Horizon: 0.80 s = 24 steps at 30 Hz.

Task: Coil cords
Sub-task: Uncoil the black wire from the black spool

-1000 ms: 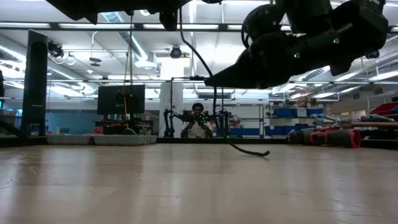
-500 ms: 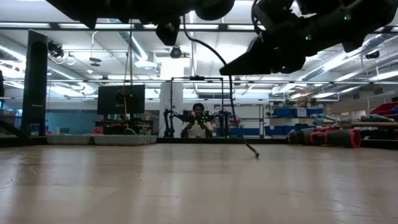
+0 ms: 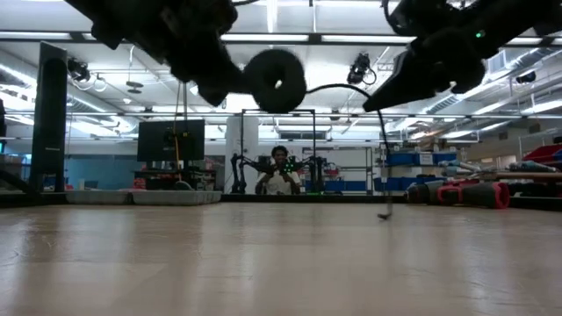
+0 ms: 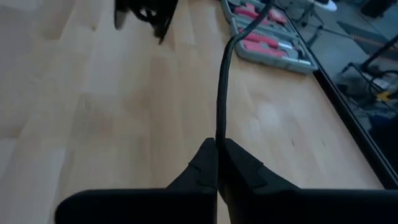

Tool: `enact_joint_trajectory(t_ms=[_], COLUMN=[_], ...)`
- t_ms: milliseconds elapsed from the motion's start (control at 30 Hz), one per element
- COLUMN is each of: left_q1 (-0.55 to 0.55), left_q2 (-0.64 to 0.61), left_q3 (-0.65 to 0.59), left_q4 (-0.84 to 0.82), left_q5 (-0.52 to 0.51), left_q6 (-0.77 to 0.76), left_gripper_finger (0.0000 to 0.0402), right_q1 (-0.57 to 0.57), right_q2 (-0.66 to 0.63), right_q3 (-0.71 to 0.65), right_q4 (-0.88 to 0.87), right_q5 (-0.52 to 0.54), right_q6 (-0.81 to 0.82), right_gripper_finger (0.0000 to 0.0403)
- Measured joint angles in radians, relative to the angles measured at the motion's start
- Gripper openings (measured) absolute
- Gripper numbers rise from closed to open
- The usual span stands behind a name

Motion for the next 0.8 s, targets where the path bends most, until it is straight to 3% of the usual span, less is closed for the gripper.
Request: enact_joint_trajectory(t_ms=[267, 433, 633, 800], left_q1=[0.0, 0.0, 0.0, -0.001], left_q2=[0.0, 0.0, 0.0, 0.0], left_q3=[0.0, 0.0, 0.0, 0.0], left_q4=[-0.179, -0.174, -0.011, 0.174], left_q5=[-0.172, -0.264, -0.251, -0.121], left_q6=[0.055, 0.111, 0.223, 0.295], left_gripper_finger=[0.0, 0.0, 0.0, 0.0], right_q1=[0.08, 0.093, 0.076, 0.012], right_q2=[-0.066, -0.072, -0.055, -0.002], right_q3=[0.0, 0.0, -0.017, -0.057], right_q4=[-0.19, -0.263, -0.23, -0.155], right_q5=[0.034, -0.117, -0.253, -0.307], right_q6=[0.079, 0.173, 0.269, 0.377], right_gripper_finger=[0.0004, 0.0006, 0.0008, 0.0011])
